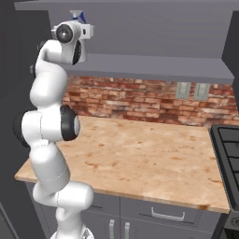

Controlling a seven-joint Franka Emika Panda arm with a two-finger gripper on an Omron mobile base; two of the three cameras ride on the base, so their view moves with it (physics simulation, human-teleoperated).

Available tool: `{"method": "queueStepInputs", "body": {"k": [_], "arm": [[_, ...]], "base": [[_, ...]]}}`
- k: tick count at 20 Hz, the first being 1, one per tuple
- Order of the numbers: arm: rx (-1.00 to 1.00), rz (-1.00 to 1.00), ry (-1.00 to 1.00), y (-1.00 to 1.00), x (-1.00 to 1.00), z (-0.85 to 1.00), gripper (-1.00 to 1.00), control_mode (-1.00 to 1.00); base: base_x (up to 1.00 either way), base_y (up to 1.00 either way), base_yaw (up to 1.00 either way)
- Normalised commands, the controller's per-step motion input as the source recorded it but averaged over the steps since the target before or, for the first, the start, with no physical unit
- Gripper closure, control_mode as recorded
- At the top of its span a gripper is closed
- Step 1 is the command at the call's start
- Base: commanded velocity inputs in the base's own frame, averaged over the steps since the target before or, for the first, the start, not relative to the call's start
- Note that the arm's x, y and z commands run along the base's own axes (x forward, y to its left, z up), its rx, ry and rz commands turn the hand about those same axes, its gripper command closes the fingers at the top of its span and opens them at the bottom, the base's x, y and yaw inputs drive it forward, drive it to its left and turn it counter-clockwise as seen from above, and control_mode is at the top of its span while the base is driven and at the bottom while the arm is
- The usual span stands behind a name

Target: Move the cutting board and knife to the sink. Then move spray from the cabinet to the counter.

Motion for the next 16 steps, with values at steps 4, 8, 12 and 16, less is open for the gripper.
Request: {"method": "queueStepInputs", "body": {"k": [4,8,12,16], "arm": [[0.00,0.00,0.00,0.00,-0.36,0.00,1.00,-1.00],[0.01,0.00,0.00,0.00,-0.36,0.00,1.00,-1.00],[0.01,0.00,0.00,-0.02,-0.37,0.00,1.00,-1.00],[0.02,0.00,0.00,-0.05,-0.40,0.00,1.00,-1.00]], "base": [[0.00,0.00,0.00],[0.00,0.00,0.00],[0.00,0.00,0.00],[0.00,0.00,0.00]]}}
